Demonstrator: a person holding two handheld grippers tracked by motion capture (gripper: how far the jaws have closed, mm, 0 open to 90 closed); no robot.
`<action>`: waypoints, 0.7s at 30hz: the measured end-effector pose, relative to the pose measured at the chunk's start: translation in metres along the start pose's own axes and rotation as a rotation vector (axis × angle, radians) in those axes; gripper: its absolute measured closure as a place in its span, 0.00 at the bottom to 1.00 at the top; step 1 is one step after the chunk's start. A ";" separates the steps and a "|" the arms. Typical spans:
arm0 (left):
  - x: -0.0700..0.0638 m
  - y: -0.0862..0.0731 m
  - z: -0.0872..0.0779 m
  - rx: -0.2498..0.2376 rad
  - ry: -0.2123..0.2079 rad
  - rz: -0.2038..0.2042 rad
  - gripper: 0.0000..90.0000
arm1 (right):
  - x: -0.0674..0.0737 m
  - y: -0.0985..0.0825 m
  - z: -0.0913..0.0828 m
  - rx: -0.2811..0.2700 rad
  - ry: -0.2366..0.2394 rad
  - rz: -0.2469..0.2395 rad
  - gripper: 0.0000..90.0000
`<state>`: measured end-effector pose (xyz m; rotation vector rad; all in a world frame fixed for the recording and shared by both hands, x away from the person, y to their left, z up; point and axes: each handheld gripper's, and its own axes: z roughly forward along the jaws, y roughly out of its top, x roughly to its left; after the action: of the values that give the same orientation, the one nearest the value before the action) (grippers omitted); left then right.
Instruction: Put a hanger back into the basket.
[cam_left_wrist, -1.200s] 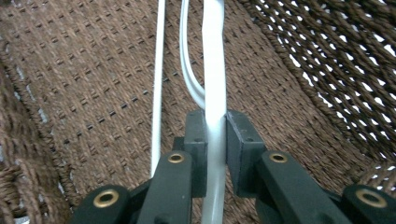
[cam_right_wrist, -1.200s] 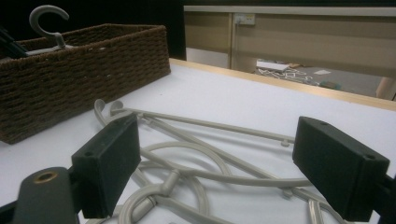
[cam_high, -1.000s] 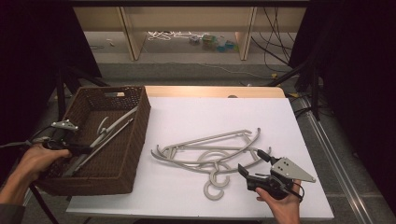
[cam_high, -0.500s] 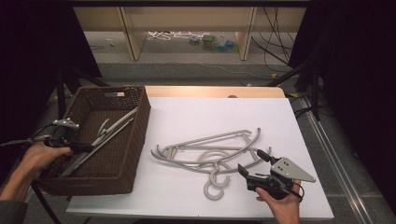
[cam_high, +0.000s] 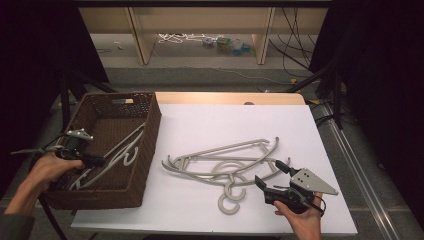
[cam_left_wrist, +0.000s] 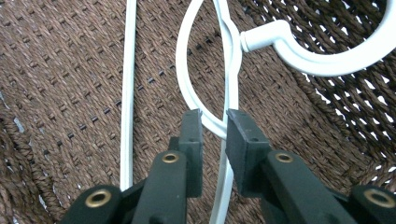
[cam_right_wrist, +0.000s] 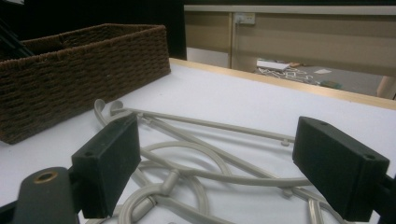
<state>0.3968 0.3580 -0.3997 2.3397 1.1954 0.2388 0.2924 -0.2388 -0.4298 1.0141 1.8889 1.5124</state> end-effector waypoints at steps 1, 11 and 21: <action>-0.001 0.000 -0.002 -0.015 0.004 -0.005 0.82 | 0.000 0.000 0.000 0.002 0.000 0.001 0.18; -0.018 0.007 -0.026 -0.231 0.074 -0.044 0.52 | 0.000 0.000 0.000 0.000 0.002 0.003 0.18; -0.053 0.014 -0.036 -0.495 0.093 -0.155 0.31 | 0.000 0.001 0.000 -0.014 0.008 0.006 0.18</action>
<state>0.3613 0.3215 -0.3582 1.8174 1.1919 0.5279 0.2922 -0.2389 -0.4292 1.0096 1.8794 1.5330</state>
